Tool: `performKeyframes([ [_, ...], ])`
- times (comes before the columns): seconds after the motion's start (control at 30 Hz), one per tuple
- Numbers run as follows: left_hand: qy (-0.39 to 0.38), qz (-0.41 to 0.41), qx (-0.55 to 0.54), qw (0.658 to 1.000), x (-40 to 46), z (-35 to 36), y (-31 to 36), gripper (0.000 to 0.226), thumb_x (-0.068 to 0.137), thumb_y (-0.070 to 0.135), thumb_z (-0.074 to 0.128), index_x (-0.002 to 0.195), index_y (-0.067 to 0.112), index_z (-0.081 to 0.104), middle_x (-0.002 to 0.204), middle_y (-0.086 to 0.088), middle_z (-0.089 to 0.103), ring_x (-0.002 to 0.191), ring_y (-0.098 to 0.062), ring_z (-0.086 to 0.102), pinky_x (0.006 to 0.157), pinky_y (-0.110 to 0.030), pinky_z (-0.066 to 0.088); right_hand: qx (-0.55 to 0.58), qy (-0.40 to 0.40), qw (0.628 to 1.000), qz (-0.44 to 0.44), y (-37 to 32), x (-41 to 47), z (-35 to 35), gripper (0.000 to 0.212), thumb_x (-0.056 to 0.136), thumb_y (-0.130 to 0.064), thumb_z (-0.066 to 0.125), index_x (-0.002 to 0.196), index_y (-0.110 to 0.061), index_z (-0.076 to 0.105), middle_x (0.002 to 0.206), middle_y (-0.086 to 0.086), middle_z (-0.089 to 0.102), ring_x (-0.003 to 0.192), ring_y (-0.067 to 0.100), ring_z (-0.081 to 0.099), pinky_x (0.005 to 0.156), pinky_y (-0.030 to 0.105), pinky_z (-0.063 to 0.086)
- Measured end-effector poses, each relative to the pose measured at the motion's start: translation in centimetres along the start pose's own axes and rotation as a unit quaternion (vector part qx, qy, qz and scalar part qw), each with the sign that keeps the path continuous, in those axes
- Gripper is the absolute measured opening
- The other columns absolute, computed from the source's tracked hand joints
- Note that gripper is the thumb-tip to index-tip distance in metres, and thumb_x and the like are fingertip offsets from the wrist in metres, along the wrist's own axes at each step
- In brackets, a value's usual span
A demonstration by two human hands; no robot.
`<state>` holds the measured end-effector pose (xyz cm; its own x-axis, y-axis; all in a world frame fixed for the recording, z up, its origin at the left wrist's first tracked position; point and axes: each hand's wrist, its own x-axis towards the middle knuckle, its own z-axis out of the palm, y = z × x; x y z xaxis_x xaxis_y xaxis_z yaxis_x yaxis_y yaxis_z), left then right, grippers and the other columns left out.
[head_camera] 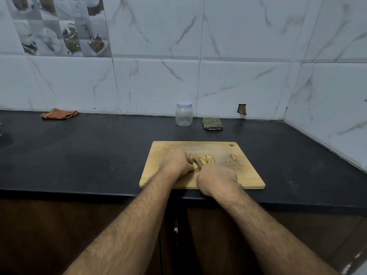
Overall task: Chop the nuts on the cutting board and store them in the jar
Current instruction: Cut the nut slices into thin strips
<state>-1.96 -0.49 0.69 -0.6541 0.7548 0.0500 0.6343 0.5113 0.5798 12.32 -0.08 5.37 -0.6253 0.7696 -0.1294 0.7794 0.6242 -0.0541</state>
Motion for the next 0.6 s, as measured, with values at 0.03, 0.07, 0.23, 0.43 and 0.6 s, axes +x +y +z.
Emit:
performKeyframes([
  [0.03,0.0,0.001,-0.001,1.0,-0.04,-0.02,-0.02,0.013,0.08,0.023,0.073,0.09,0.028,0.079,0.109,0.019,0.07,0.1,-0.007,0.061,0.086,-0.026,0.053,0.002,0.001,1.0,0.001,0.08,0.02,0.01,0.03,0.098,-0.016,0.048,0.125,-0.013,0.061,0.126,0.007,0.062,0.113,0.025,0.059,0.079,0.034,0.043],
  [0.07,0.001,0.001,-0.003,1.0,-0.07,-0.03,-0.05,0.014,0.081,0.022,0.073,0.092,0.028,0.079,0.109,0.019,0.07,0.1,-0.007,0.061,0.086,-0.026,0.053,0.006,0.003,1.0,0.002,0.17,0.04,0.04,0.03,0.099,-0.016,0.047,0.125,-0.013,0.061,0.126,0.007,0.062,0.113,0.025,0.059,0.078,0.034,0.043],
  [0.23,0.001,-0.005,-0.008,1.0,-0.11,-0.1,0.02,0.016,0.081,0.023,0.073,0.095,0.03,0.079,0.109,0.018,0.07,0.099,-0.007,0.062,0.085,-0.025,0.052,0.011,0.007,1.0,-0.001,0.24,0.02,0.15,0.03,0.099,-0.018,0.045,0.125,-0.013,0.061,0.126,0.007,0.062,0.112,0.024,0.059,0.078,0.033,0.042],
  [0.43,-0.003,-0.007,-0.005,1.0,-0.04,-0.19,0.07,0.021,0.081,0.022,0.074,0.101,0.029,0.077,0.114,0.014,0.07,0.104,-0.009,0.062,0.092,-0.028,0.052,0.003,0.0,1.0,0.007,-0.01,0.15,0.04,0.031,0.098,-0.016,0.047,0.125,-0.014,0.061,0.128,0.007,0.062,0.114,0.025,0.059,0.08,0.034,0.044],
  [0.6,-0.003,-0.002,0.008,1.0,-0.1,-0.28,0.21,0.023,0.082,0.022,0.073,0.103,0.03,0.078,0.112,0.015,0.07,0.102,-0.009,0.061,0.085,-0.024,0.052,-0.009,-0.012,1.0,0.002,-0.1,0.09,-0.04,0.032,0.097,-0.016,0.049,0.127,-0.013,0.06,0.128,0.007,0.061,0.114,0.026,0.058,0.078,0.035,0.042],
])
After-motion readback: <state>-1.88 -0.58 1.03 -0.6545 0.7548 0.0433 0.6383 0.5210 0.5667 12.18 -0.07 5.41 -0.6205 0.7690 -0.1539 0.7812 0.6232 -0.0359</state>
